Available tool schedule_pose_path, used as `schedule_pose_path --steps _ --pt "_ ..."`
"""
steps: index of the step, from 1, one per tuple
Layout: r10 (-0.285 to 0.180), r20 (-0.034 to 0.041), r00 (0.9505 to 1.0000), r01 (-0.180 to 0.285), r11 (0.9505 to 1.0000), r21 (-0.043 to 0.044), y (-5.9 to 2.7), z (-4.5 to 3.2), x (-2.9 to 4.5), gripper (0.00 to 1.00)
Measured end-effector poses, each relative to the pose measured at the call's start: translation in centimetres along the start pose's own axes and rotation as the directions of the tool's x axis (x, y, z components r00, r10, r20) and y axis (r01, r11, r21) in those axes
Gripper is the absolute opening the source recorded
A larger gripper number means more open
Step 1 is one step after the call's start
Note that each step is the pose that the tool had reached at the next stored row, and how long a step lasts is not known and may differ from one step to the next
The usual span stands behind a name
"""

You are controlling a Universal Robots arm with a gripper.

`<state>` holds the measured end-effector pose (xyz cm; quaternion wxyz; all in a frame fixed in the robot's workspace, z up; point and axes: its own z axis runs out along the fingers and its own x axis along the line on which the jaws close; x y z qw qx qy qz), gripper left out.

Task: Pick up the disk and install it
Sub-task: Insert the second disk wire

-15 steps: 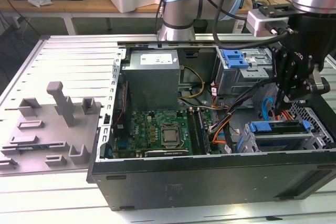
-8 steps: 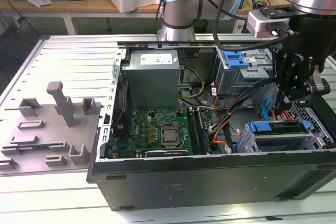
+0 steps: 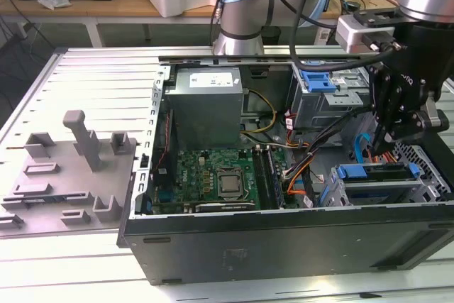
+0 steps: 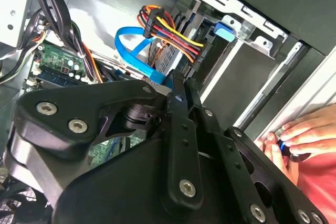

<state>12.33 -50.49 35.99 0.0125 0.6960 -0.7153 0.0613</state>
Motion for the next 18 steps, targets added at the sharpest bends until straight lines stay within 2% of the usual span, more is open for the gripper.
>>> schedule_pose_path --steps 1,12,18 --pt "0.0 0.0 1.0 0.0 1.0 -0.0044 -0.09 0.01 0.01 0.16" --pt "-0.016 0.0024 0.9999 0.016 0.9999 -0.0033 -0.47 0.07 0.28 0.16" --pt "-0.017 0.0028 0.9999 0.017 0.9998 -0.0071 -0.73 0.24 0.64 0.16"
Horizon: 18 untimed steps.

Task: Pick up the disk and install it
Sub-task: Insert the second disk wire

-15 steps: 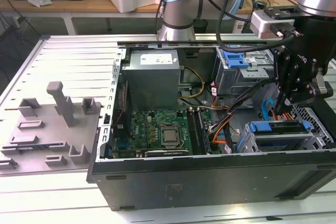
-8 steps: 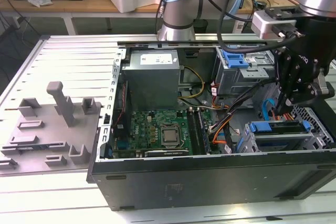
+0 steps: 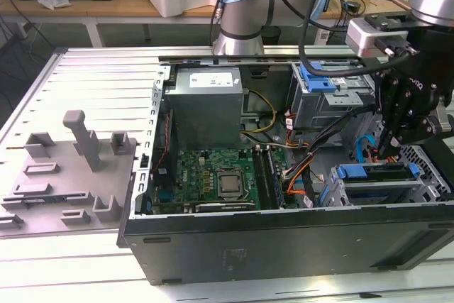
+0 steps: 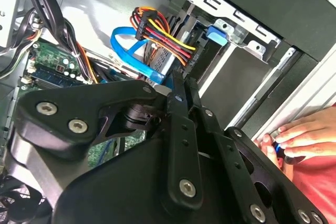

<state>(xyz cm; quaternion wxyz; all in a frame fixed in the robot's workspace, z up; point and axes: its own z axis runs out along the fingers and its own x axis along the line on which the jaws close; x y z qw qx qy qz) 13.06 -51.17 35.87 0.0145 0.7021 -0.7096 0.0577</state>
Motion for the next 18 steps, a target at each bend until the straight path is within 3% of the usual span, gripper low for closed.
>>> schedule_pose_path --steps 5,18 --pt "0.001 0.0003 1.0 -0.001 1.0 -0.0024 -0.04 0.14 0.39 0.16" --pt "0.001 0.0 1.0 -0.001 1.0 -0.0025 -0.03 0.32 0.38 0.16"
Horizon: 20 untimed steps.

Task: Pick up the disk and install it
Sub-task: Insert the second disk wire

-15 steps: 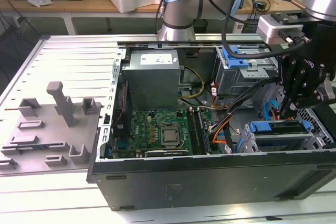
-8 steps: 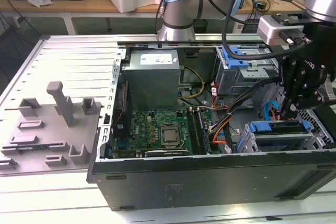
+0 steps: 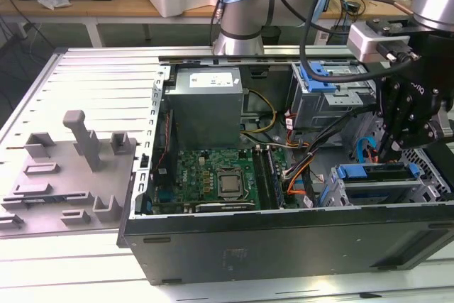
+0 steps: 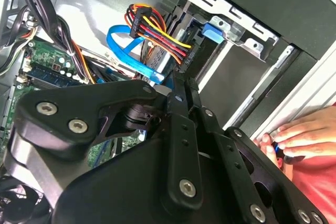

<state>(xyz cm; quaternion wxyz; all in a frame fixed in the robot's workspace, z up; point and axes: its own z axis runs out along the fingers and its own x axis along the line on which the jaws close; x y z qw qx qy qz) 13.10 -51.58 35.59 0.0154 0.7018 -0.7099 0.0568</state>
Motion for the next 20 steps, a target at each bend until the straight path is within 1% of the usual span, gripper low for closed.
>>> schedule_pose_path --steps 20 --pt "0.0 0.0 1.0 0.0 1.0 0.0 -0.1 0.8 -0.09 0.16"
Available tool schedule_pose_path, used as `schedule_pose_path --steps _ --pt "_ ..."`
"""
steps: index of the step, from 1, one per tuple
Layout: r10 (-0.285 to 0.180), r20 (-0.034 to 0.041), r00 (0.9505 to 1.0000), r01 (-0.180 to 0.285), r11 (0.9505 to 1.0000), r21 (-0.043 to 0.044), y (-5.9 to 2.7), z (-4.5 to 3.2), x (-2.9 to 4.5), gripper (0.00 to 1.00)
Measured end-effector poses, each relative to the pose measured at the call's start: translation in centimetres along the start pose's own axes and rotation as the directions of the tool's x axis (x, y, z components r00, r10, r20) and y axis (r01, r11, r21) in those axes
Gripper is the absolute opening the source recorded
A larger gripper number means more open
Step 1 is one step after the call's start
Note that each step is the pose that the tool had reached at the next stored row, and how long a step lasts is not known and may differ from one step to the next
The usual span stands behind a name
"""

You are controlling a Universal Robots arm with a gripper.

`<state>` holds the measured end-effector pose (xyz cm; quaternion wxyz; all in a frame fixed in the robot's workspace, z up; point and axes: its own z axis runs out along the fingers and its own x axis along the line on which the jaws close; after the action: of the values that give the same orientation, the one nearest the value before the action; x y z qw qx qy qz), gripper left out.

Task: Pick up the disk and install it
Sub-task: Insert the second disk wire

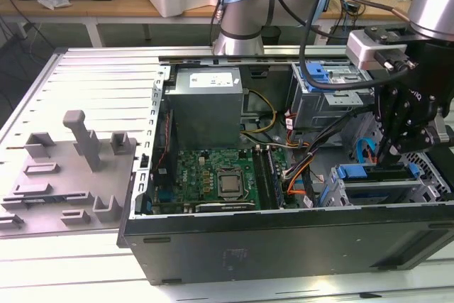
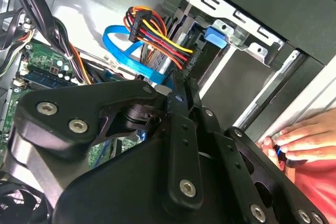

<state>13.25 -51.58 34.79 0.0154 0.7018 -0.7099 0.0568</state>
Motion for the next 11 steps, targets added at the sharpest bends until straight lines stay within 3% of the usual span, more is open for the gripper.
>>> schedule_pose_path --steps 11 --pt "0.0 0.0001 1.0 0.0 1.0 0.0 -0.07 0.3 -0.01 0.16"
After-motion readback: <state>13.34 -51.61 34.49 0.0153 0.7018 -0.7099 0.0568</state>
